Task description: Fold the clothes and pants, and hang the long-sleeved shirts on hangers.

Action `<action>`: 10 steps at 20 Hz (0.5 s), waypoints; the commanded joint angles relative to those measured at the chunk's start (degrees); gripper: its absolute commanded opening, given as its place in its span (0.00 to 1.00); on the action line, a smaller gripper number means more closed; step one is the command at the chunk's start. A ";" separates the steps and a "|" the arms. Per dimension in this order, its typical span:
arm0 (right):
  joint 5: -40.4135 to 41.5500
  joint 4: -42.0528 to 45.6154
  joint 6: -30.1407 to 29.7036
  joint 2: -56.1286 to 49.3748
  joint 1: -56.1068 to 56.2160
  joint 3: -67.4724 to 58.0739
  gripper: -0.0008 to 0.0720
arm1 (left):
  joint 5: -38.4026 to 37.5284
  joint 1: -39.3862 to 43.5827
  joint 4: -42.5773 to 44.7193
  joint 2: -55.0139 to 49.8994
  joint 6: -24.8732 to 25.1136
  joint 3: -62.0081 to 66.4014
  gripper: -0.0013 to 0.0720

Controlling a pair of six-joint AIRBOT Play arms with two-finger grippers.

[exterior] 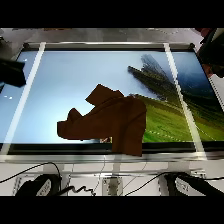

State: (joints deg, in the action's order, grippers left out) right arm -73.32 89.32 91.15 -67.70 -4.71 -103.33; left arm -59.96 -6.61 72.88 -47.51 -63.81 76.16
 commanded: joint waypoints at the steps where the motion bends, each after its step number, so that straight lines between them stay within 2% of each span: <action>1: -4.87 3.96 -12.83 -1.36 -0.79 1.64 0.03 | -5.18 -3.69 7.67 0.15 -3.74 -8.76 0.04; 3: -4.94 -0.11 -15.04 -1.42 -3.58 9.16 0.03 | -3.85 -7.06 7.45 0.09 -3.74 -14.78 0.04; 5: -6.03 -6.97 -20.11 -1.40 -6.88 20.20 0.03 | -2.75 -8.96 6.49 0.00 -3.74 -18.97 0.04; 8: -6.64 -20.85 -28.68 -1.40 -10.40 38.88 0.03 | -1.09 -8.96 4.98 -0.35 -3.72 -21.99 0.04; 10: -5.16 -28.35 -30.84 -1.40 -10.43 49.46 0.03 | -0.83 -8.96 4.39 -1.25 -3.74 -21.99 0.04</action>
State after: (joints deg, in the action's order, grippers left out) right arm -78.81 73.69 66.96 -69.06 -13.54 -68.18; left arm -61.58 -14.96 78.15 -48.03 -67.33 56.25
